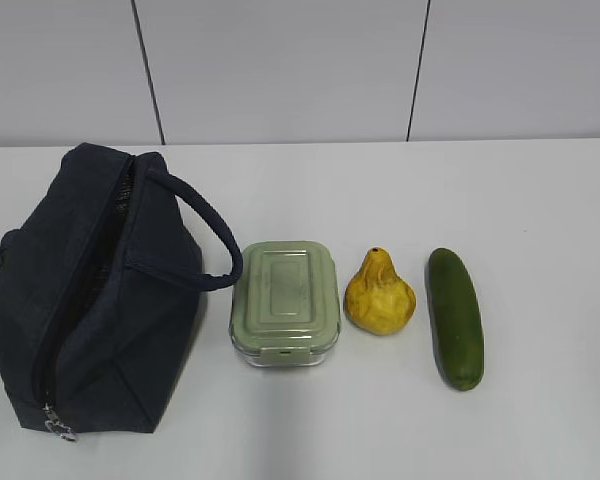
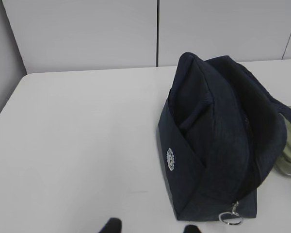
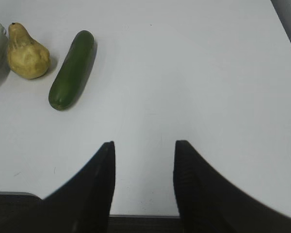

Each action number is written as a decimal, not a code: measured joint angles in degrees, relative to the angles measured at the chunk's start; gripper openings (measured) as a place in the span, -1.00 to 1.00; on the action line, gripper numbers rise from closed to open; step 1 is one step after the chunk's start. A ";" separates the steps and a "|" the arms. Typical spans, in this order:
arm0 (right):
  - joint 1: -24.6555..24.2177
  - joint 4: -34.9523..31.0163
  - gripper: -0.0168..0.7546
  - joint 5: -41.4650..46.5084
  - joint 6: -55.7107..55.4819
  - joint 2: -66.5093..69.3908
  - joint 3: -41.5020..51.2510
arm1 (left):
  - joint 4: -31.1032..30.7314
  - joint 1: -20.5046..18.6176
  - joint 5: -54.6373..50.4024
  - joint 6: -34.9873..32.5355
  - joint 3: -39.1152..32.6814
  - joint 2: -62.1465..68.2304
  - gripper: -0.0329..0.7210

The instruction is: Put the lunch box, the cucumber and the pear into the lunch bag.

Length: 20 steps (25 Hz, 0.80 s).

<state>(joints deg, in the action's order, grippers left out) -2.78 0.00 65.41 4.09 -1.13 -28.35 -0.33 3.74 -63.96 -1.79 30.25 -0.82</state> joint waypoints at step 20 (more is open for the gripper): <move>0.00 0.00 -0.13 0.00 0.00 0.00 0.00 | 0.00 0.07 0.00 0.00 0.00 0.00 -0.28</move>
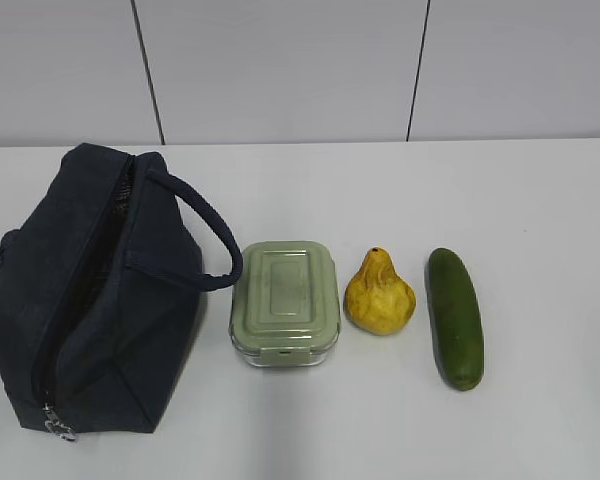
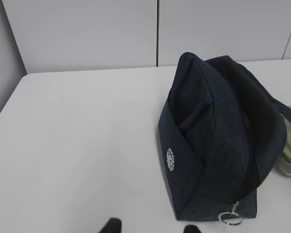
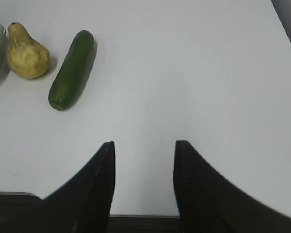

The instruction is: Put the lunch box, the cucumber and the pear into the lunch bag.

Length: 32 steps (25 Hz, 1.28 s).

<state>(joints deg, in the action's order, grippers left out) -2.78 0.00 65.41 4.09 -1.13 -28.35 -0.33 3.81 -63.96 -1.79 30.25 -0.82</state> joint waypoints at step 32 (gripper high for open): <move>2.93 -23.01 -0.13 -14.37 9.25 33.44 -3.43 | 17.81 17.30 16.57 -11.47 10.25 42.87 -0.28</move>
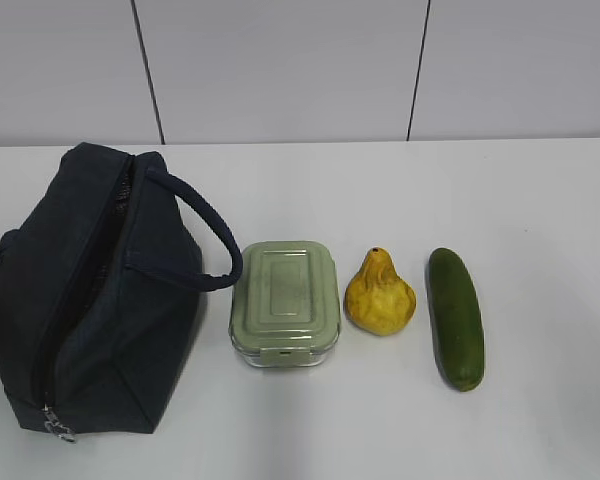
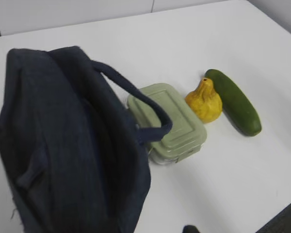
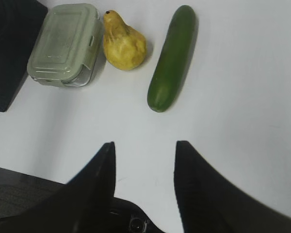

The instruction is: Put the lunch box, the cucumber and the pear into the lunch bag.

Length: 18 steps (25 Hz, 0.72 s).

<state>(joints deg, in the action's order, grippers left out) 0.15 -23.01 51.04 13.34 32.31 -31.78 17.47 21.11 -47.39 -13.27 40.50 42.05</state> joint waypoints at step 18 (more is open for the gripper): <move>-2.41 -27.78 -0.13 -7.66 31.52 36.82 -6.99 | 33.02 -21.47 -0.51 -33.21 6.22 23.05 -0.28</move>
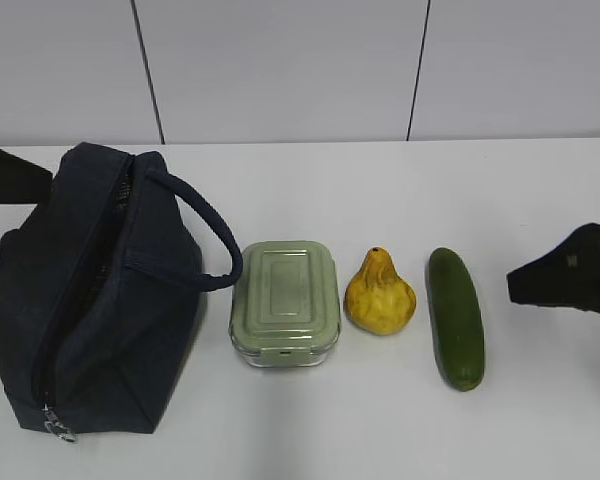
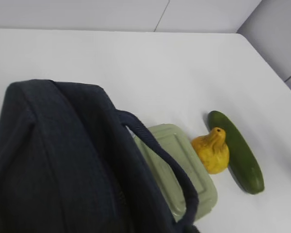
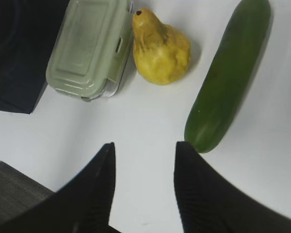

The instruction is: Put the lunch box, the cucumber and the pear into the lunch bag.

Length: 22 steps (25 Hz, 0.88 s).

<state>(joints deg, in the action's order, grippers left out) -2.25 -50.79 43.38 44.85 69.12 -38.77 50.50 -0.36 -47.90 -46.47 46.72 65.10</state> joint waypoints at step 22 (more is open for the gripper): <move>11.41 38.03 -0.13 0.65 -33.09 17.73 -14.76 | -33.46 9.66 0.09 25.77 0.17 -2.26 -0.28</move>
<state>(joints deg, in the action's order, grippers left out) 9.16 -12.75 44.03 11.76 86.85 -53.52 17.04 9.29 -47.81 -20.70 46.89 62.85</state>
